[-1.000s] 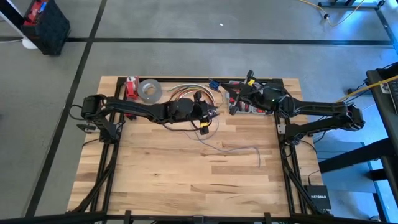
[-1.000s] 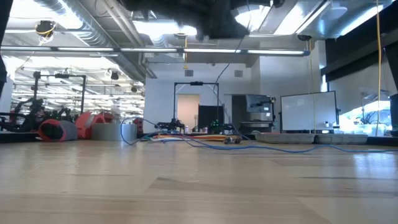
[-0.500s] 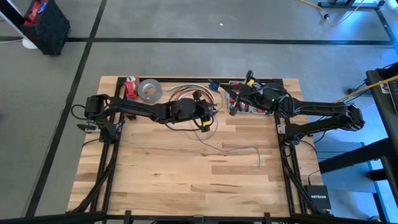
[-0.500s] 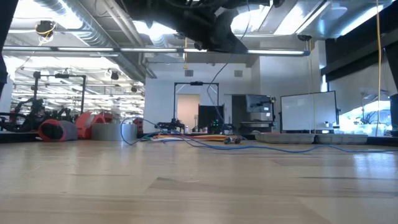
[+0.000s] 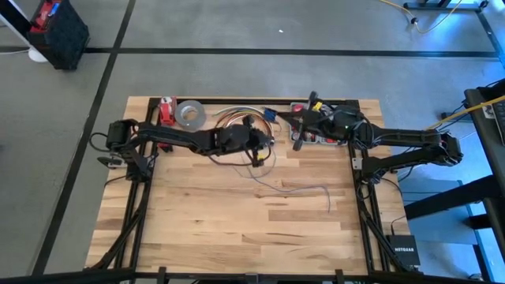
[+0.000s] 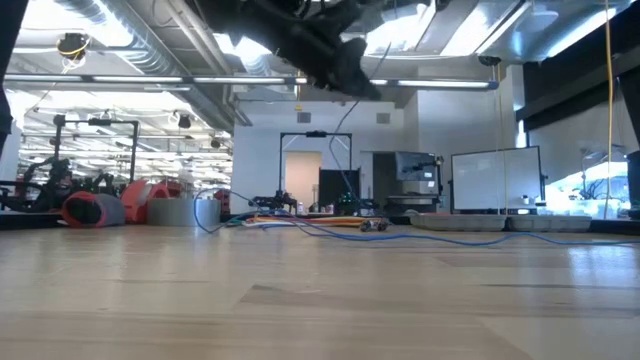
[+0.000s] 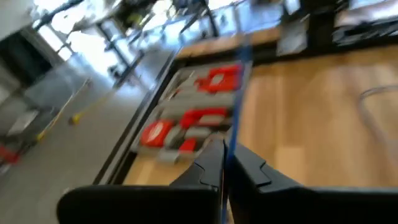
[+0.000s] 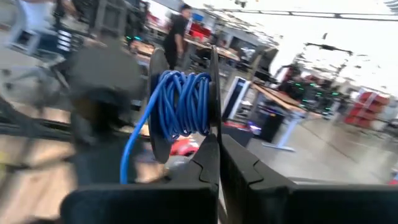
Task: Coil cords
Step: Coil the blue wire on the black spool
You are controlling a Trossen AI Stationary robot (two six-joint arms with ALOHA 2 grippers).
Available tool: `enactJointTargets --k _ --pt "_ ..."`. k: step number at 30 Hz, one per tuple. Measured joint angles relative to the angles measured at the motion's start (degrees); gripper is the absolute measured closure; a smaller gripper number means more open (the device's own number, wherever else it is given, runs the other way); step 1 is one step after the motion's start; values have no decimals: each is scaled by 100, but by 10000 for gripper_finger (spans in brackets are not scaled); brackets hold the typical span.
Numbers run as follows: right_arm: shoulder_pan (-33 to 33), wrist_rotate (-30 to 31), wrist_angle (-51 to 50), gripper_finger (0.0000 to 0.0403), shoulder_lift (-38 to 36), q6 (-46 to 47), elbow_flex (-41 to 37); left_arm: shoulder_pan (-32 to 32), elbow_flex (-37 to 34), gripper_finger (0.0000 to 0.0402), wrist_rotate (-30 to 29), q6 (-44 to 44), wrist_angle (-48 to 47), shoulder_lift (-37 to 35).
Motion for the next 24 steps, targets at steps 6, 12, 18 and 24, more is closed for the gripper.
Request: enactJointTargets --k 6,12,18,24 --pt "0 -620 -168 400 -4 199 0 127 0 401 -470 -233 -578 -55" --pt "-2 -504 -352 400 -37 178 -4 81 0 401 -557 -386 -1222 -393" --pt "0 -497 -562 400 -196 169 -7 23 0 401 -881 -741 -2590 -772" --pt "0 -496 -962 400 -317 -24 0 122 0 401 -1073 -1346 -3845 -1030"
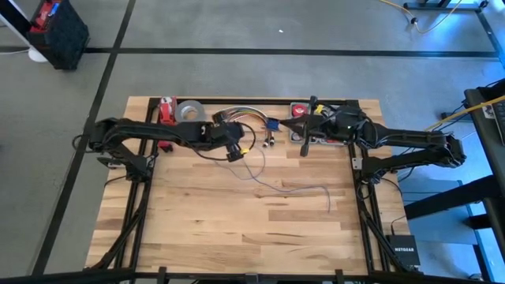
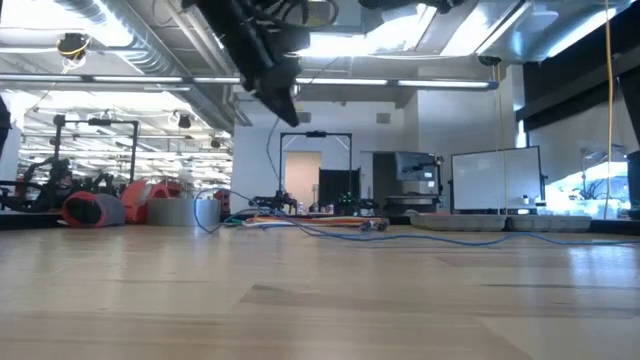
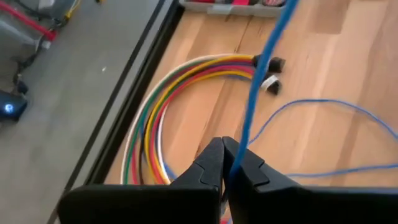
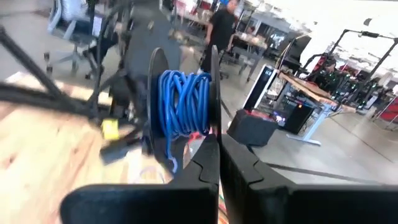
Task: Coil cords
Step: Coil the blue wire on the black spool
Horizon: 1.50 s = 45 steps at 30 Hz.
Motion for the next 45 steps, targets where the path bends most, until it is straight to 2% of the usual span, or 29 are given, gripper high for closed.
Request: enactJointTargets --k 3,11,17,19,22,30,35,39,45 --pt "-4 3 -484 400 38 -217 -1 -16 0 401 123 47 -70 -189" --pt "-7 424 -1442 400 431 -905 -11 -16 0 401 1548 217 351 -1008" --pt "-7 709 -1451 400 657 -1033 -139 45 0 401 1791 230 672 -1184" --pt "-4 989 -1428 400 662 -1019 -149 84 0 401 1788 229 674 -1175" --pt "-7 1456 -1129 400 660 -1008 -147 66 0 401 1781 239 697 -1031" --pt "-7 2136 -295 400 634 -1024 -146 -154 -2 401 1793 255 1280 -630" --pt "-7 1950 412 400 697 -858 -146 -319 -2 401 1792 316 2483 -266" --pt "-7 1750 549 400 853 -724 -146 -356 0 401 1793 289 3410 138" --pt "0 1562 843 400 772 -622 -149 -197 0 401 1695 410 3538 777"
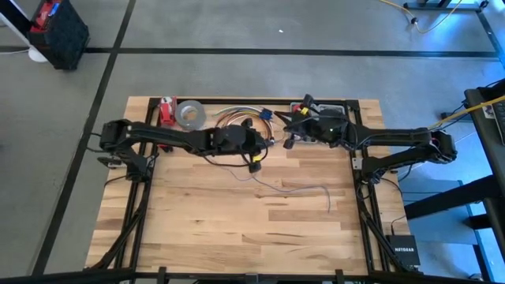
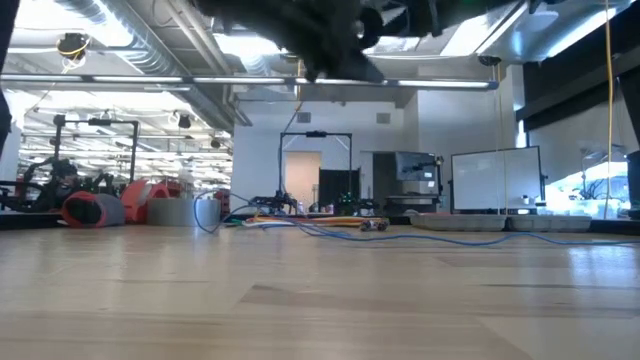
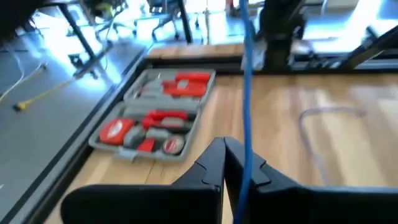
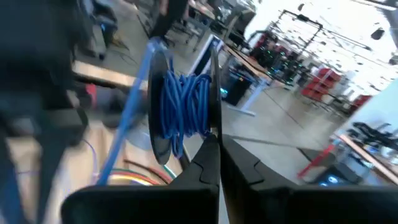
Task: Coil cords
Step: Coil the blue wire on the black spool
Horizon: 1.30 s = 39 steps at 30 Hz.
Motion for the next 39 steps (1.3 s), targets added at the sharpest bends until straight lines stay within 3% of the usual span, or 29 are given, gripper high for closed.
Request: enactJointTargets --k 14,22,27,33,39 --pt "0 -813 -255 400 -1252 687 0 607 -4 401 -701 -267 -1392 286" --pt "-7 -811 -564 400 -1299 667 0 478 -3 395 -678 -201 -1077 278" --pt "-7 -726 -630 400 -1271 581 2 476 323 336 -627 -228 -1503 277" --pt "-7 -601 -725 400 -1272 513 0 187 1046 251 -280 -187 -2690 235" --pt "-7 -505 -836 400 -1270 511 2 -187 1737 223 -276 -39 -3879 81"
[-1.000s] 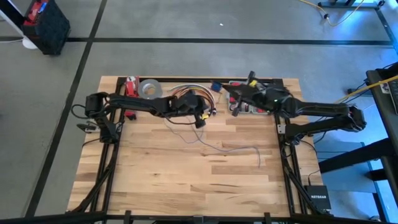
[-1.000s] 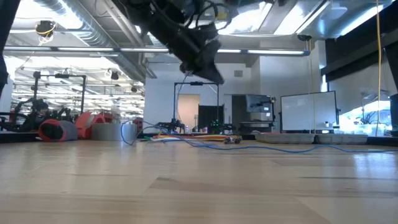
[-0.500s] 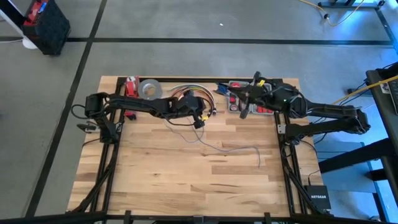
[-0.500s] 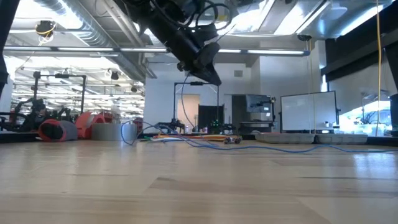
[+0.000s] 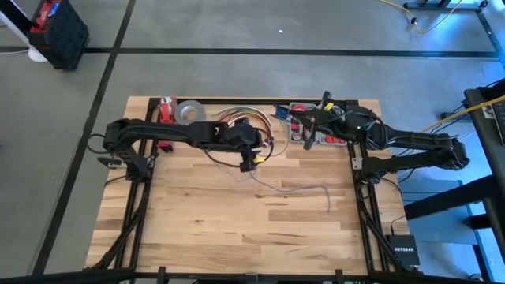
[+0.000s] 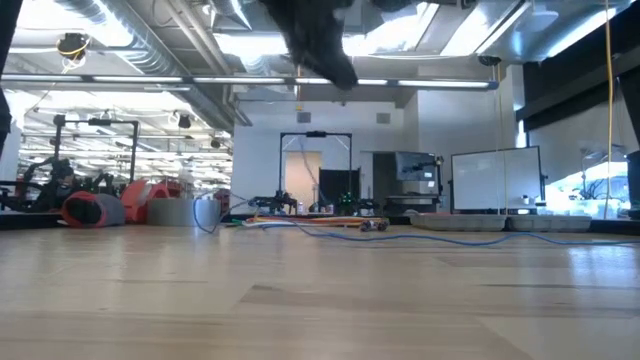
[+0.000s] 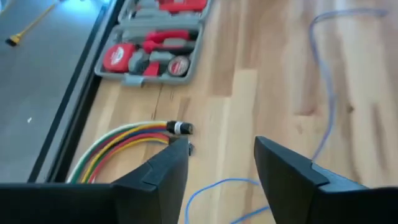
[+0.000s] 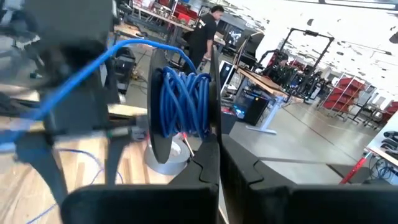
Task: Coil cords
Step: Coil the blue wire on the black spool
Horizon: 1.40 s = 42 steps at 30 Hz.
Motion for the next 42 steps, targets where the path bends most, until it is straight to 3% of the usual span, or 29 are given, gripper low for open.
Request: enactJointTargets --k 6,12,17,20,27,32,38,42 --pt "0 -1 -2 400 0 0 0 -283 106 221 -11 259 -286 -215" --pt "0 0 -46 400 0 0 0 -204 97 221 -196 -490 -1255 -256" --pt "0 -2 -45 400 0 1 0 -180 95 221 -171 -637 -1294 -261" --pt "0 -2 -44 400 0 0 0 -180 95 221 -175 -437 -754 -270" --pt "0 -2 -130 400 0 1 0 -140 -623 221 -172 444 2220 -119" --pt "0 -2 -145 400 0 -16 0 -16 -1054 221 -175 584 3779 25" --pt "0 -2 -163 400 0 -23 2 117 -1186 227 -24 521 4094 226" --pt "1 -2 -164 400 0 -25 2 180 -1172 258 392 410 4173 241"
